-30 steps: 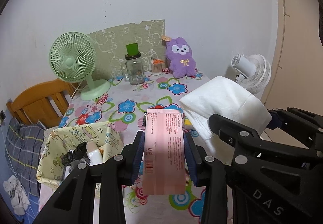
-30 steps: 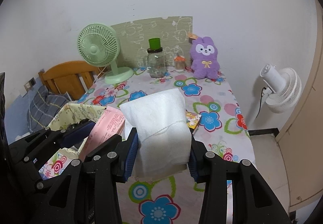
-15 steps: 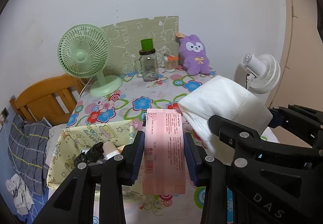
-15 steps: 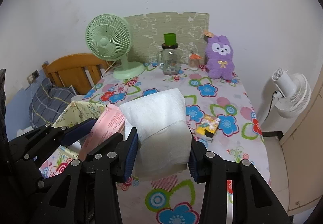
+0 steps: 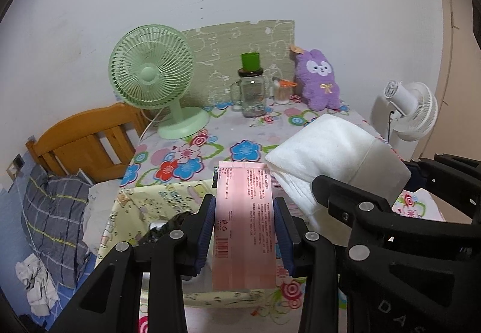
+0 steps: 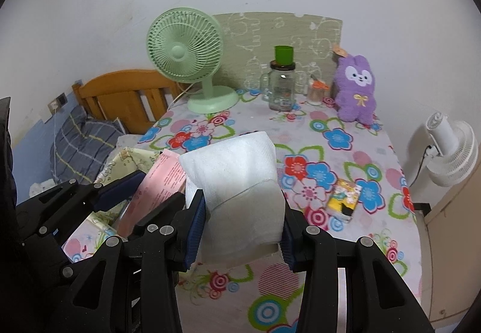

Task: Organize soft objects
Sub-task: 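Lift the pink packet and white towel and carry them toward the yellow box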

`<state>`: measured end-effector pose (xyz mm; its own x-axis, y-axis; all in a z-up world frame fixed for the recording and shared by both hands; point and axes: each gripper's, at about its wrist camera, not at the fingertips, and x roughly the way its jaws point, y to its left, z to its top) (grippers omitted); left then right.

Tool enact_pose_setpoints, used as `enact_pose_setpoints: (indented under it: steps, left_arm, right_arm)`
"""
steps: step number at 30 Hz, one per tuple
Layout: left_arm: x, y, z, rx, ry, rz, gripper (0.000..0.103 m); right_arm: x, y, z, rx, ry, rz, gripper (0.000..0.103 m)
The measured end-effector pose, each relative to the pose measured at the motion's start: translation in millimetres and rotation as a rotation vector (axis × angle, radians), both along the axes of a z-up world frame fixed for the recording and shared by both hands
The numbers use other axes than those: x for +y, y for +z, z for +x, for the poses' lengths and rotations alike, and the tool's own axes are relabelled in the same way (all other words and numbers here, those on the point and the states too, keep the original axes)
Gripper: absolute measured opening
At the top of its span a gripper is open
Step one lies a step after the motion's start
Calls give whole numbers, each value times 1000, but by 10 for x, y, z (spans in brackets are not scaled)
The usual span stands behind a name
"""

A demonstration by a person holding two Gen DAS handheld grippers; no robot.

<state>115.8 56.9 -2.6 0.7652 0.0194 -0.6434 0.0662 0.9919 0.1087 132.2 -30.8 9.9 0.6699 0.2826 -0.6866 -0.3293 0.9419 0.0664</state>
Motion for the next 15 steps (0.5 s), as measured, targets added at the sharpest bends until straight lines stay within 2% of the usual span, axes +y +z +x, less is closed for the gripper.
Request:
enact_pose_setpoints:
  steps: [5,15]
  left_arm:
    - [147,-42,46,10,26,13,39]
    - [401,-157,144,36,74,-8,39]
  right_arm:
    - [157,-60,84,19,34,8,47]
    - [429,-188,266,59,88,5,47]
